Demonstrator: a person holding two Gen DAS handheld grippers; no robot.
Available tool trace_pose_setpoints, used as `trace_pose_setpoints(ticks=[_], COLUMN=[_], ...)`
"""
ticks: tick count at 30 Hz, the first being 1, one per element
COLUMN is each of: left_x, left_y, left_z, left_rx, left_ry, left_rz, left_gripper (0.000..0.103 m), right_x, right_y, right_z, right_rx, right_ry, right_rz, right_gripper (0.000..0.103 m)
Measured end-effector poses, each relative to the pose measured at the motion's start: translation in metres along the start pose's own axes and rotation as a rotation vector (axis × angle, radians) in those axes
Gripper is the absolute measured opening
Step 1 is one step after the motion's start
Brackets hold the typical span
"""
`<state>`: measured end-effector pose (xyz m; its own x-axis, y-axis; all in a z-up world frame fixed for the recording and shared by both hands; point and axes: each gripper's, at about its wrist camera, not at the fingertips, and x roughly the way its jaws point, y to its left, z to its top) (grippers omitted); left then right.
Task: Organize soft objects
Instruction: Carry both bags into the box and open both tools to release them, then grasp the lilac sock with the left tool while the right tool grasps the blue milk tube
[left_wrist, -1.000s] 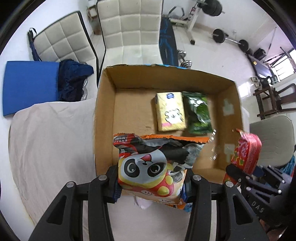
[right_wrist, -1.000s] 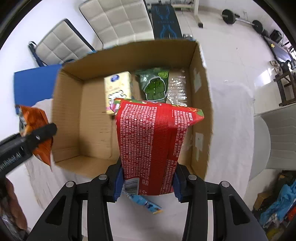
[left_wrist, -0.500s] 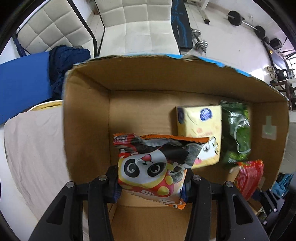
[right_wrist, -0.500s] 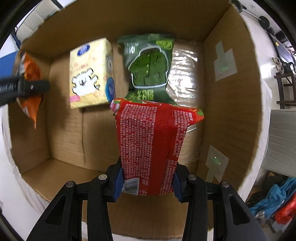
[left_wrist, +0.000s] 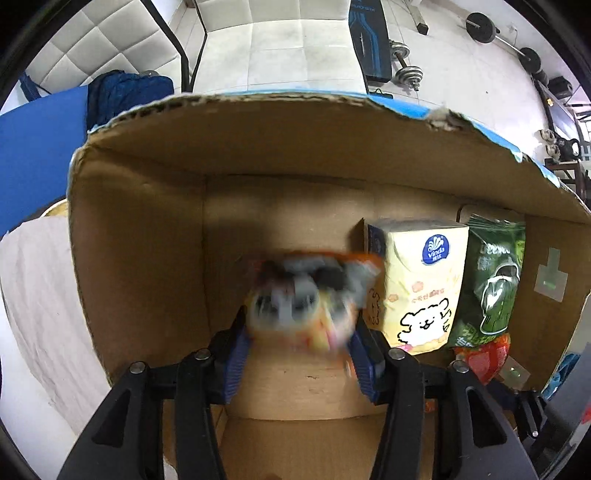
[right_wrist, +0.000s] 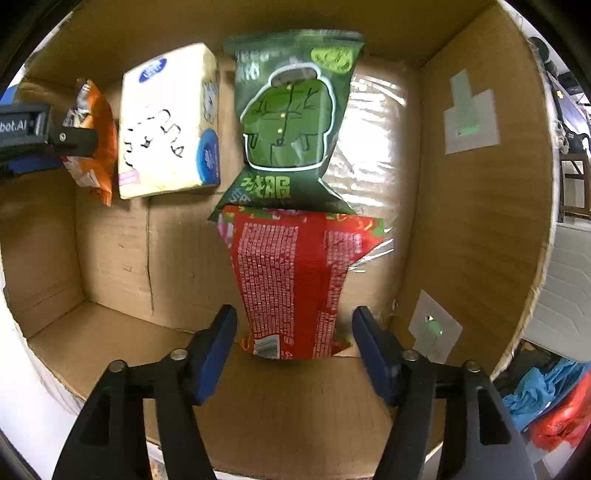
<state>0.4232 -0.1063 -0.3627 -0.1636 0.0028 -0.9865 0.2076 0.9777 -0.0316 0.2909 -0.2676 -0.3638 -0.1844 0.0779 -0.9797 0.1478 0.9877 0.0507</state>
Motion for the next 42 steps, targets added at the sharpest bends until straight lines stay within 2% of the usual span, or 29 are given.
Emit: trace_pose_setpoints(ticks=[10,13,17,22,24,26,28,29,32,35,42], left_x=[-0.037,-0.054,-0.084,-0.111,-0.119,-0.127,-0.136,-0.139,-0.146,-0.155,-0.176], left_y=[-0.001,0.000,0.004,0.007,0.006,0.007,0.007,0.008,0.010,0.011,0.006], left_z=[-0.022,-0.036,-0.066,-0.109,-0.123,-0.137,-0.151,-0.158,-0.176,-0.195,-0.239], left_rx=[0.015,0.028,0.027,0.026,0.021,0.013,0.003,-0.004,-0.021,-0.037,-0.043], left_ry=[-0.070,-0.118,-0.219,-0.296,-0.325,-0.369,-0.410,-0.433,-0.466,-0.507,-0.586], left_rz=[0.007,0.027,0.047,0.034,0.030,0.025,0.032,0.037,0.029,0.014,0.032], left_gripper=[0.052,0.052,0.053,0.054,0.063,0.077,0.088,0.089,0.091,0.102,0.102], right_x=[-0.025,-0.038,-0.056,-0.080,-0.090,-0.097,-0.107,-0.110,-0.122,-0.133,-0.154], right_y=[0.008,0.012,0.007,0.014,0.017,0.018,0.020,0.020,0.020,0.020,0.022], right_z=[-0.011,-0.019,-0.032,-0.051,-0.060,-0.067,-0.080,-0.086,-0.102,-0.119,-0.157], right_rx=[0.006,0.008,0.019,0.005,-0.001,0.000,-0.006,-0.008,-0.008,0.000,-0.004], right_ry=[-0.042,-0.060,-0.099,-0.160,-0.185,-0.213,-0.254,-0.264,-0.312,-0.357,-0.434], right_rz=[0.010,0.010,0.019,0.019,0.016,0.025,0.029,0.025,0.019,0.019,0.029], right_gripper=[0.068,0.068,0.068,0.068,0.073,0.091,0.092,0.093,0.103,0.103,0.103])
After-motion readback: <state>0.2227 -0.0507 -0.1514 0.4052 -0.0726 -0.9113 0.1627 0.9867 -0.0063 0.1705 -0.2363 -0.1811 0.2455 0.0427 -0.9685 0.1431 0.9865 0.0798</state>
